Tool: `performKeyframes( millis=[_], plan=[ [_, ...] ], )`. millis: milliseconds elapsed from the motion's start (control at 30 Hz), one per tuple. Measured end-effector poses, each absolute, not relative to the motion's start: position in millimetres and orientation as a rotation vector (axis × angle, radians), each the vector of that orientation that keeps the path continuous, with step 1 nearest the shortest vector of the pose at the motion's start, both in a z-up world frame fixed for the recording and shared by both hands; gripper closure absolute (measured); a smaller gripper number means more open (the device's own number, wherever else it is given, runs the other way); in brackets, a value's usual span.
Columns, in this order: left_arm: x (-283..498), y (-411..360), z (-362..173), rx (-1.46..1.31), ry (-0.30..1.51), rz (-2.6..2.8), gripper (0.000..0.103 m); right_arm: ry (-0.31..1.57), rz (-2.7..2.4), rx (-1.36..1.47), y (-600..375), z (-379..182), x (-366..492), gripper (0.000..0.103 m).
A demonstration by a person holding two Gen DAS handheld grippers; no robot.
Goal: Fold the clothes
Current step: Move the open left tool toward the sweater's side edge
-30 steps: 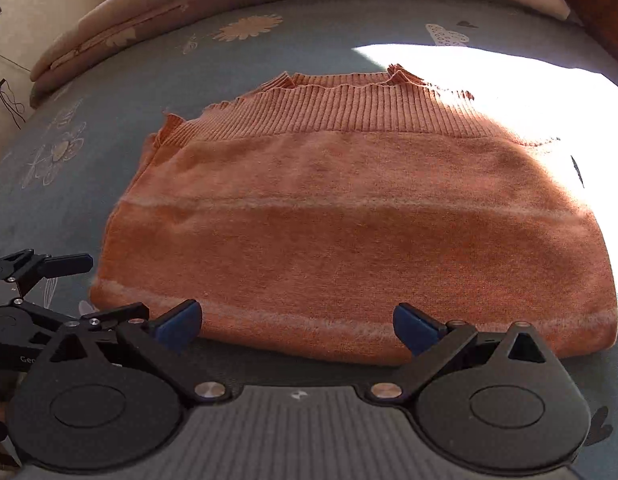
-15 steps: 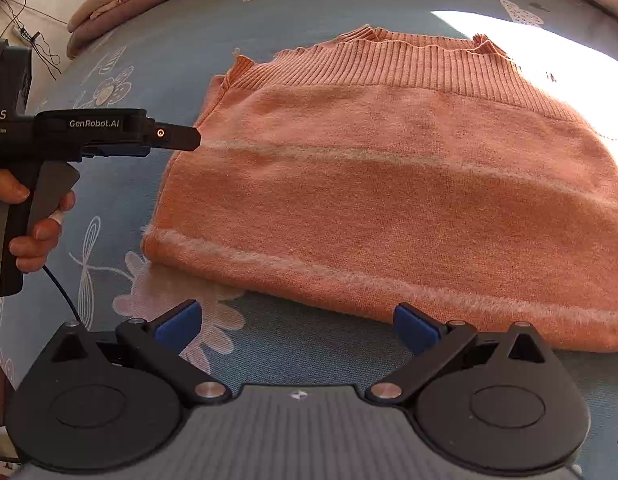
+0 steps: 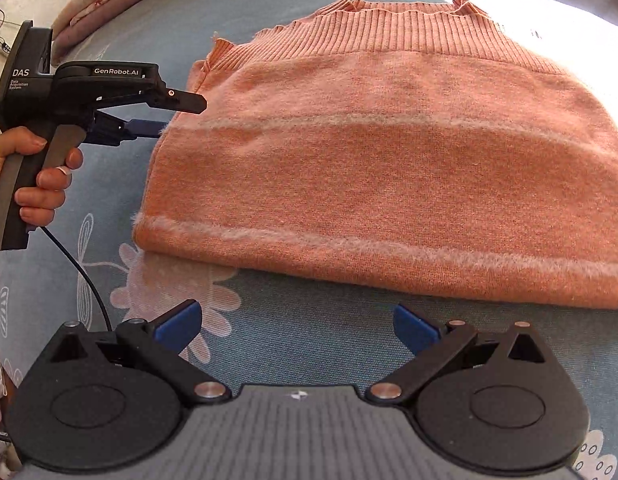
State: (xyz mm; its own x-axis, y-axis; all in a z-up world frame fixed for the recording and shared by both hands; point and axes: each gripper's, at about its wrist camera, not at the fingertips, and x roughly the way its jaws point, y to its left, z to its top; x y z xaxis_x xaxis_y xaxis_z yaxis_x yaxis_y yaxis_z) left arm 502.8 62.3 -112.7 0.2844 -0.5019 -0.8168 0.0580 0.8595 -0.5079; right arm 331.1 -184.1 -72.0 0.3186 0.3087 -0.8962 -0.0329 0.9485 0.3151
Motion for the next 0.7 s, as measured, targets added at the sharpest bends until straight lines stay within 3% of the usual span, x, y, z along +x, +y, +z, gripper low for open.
performKeyframes(
  millis=[533, 700],
  plan=[
    [564.4, 80.9, -144.9, -0.757, 1.235, -0.511, 0.035, 1.231, 0.189, 0.310, -190.3, -76.0, 334.4, 0.000],
    [551.7, 89.4, -154.9, -0.859, 1.281, -0.550, 0.033, 1.229, 0.186, 0.319, -190.6, -75.3, 337.4, 0.000]
  ],
)
